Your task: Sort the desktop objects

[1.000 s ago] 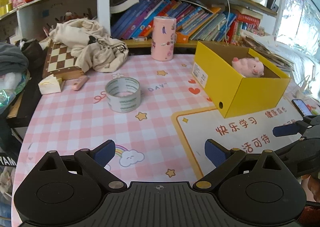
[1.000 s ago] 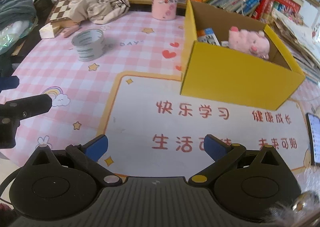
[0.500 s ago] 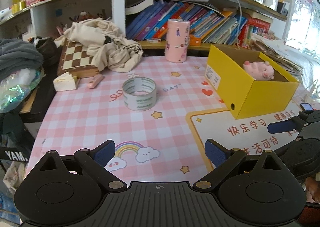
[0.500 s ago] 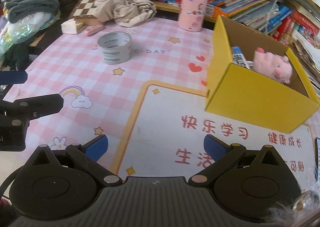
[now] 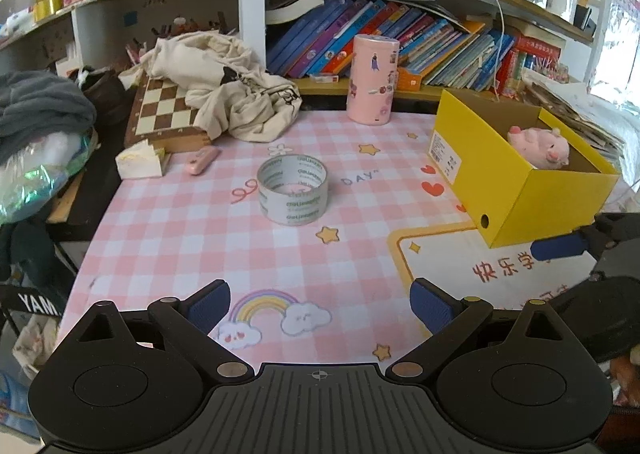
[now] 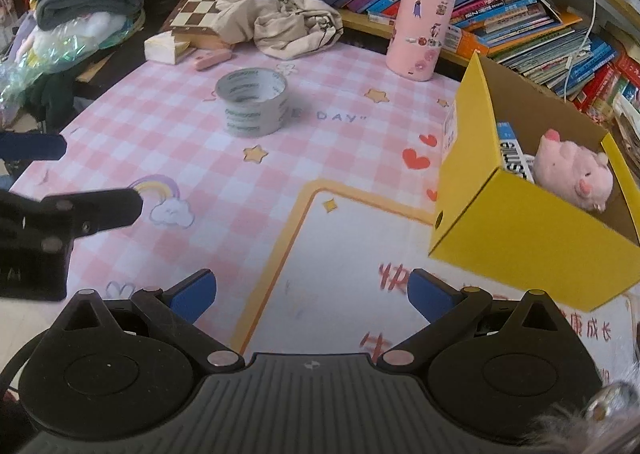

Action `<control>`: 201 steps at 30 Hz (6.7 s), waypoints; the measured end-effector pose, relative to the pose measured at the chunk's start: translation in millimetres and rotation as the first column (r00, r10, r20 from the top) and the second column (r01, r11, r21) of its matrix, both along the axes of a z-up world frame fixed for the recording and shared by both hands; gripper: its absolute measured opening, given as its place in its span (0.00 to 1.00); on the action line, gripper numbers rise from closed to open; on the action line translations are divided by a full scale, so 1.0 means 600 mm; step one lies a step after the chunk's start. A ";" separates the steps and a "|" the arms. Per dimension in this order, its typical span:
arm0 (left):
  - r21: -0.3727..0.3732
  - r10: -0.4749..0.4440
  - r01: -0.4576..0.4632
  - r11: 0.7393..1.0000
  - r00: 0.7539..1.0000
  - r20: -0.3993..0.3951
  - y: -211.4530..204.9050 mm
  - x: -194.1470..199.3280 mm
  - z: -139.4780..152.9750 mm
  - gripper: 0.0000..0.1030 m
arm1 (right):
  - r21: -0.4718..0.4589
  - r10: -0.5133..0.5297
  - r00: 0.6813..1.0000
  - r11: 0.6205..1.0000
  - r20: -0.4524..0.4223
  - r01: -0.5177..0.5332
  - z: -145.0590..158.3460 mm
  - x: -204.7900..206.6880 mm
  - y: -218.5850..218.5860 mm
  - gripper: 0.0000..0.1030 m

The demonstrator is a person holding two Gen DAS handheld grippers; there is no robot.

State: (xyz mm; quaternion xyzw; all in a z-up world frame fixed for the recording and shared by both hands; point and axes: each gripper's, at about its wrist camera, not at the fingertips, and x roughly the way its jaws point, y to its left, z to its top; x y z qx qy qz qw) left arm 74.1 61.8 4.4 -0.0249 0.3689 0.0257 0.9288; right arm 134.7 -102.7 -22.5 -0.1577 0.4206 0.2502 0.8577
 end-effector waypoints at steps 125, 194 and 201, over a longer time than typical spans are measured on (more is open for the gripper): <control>-0.145 0.151 -0.161 0.976 0.986 -0.074 0.178 0.267 -0.080 0.22 | 0.116 0.100 0.995 0.989 -0.021 -0.097 -0.054 0.220 0.108 0.80; -0.340 -0.375 0.363 0.867 0.927 0.034 -0.135 0.056 -0.014 0.23 | 0.080 -0.401 0.912 0.910 -0.084 0.407 -0.006 -0.067 -0.254 0.80; -0.333 -0.389 0.370 0.867 0.921 0.011 -0.193 0.082 -0.019 0.22 | 0.075 -0.398 0.911 0.911 -0.103 0.407 -0.012 -0.040 -0.308 0.80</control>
